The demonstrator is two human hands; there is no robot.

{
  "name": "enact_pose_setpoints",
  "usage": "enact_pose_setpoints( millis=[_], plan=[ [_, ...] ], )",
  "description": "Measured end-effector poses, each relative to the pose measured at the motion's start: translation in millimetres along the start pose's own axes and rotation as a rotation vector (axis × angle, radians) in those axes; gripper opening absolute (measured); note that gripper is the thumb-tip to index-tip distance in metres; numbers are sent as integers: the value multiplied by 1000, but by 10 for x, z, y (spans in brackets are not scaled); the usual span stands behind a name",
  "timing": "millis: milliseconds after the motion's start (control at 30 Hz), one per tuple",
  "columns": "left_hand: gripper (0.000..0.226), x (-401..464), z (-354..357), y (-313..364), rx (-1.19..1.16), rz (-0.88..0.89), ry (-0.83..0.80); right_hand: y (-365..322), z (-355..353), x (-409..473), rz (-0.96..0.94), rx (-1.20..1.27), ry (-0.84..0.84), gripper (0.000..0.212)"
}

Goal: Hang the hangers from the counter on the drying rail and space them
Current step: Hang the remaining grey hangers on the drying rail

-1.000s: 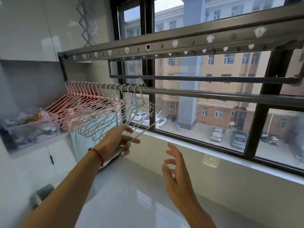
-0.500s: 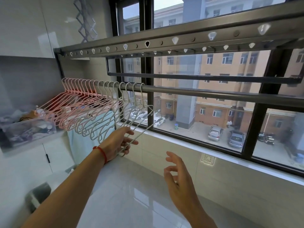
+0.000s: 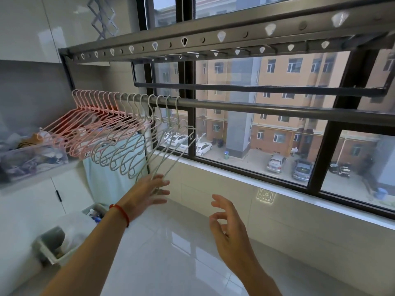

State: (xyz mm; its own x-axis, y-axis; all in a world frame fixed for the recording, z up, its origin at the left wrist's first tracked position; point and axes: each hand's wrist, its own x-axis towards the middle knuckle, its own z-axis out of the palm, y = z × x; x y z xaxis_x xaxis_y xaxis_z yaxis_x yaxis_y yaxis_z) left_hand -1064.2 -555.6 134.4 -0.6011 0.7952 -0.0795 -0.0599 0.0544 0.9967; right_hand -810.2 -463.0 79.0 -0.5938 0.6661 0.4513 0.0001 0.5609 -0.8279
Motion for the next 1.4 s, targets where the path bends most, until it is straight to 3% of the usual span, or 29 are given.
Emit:
enact_pose_setpoints(
  millis=[67, 167, 300, 367, 500, 767, 1000, 1167, 1300, 1400],
  plan=[
    [81, -79, -12, -291, -110, -49, 40, 23, -36, -59, 4, -1, -9, 46],
    [69, -304, 131, -714, -230, -163, 104, 84, -159, -156, 35, 4, -1, 46],
    [76, -595, 670, -996, -51, -234, 6, 234, -435, -354, 106, -7, 50, 42],
    [56, -612, 1077, -1057, 10, -205, -75, 342, -639, -495, 173, -14, 104, 40],
    [23, -701, 2213, -1069, 117, -118, -257, 638, -1320, -923, 295, 6, 300, 39],
    [17, -1494, 4921, -994, 250, 9, -626, 1220, -3477, -2204, 556, -92, 701, 33],
    [17, -2586, 7241, -1039, 194, -13, -978, 1243, -5829, -3840, 803, -420, 1200, 24],
    [22, -3276, 8083, -1175, 191, -131, -1177, 1273, -6900, -4832, 1031, -560, 1621, 24],
    [21, -3464, 8374, -1292, 219, -220, -1224, 1439, -7197, -5247, 1391, -759, 1612, 42],
    [21, -3484, 8468, -1358, 218, -270, -1188, 1578, -7226, -5363, 1525, -788, 1636, 56]
  ],
)
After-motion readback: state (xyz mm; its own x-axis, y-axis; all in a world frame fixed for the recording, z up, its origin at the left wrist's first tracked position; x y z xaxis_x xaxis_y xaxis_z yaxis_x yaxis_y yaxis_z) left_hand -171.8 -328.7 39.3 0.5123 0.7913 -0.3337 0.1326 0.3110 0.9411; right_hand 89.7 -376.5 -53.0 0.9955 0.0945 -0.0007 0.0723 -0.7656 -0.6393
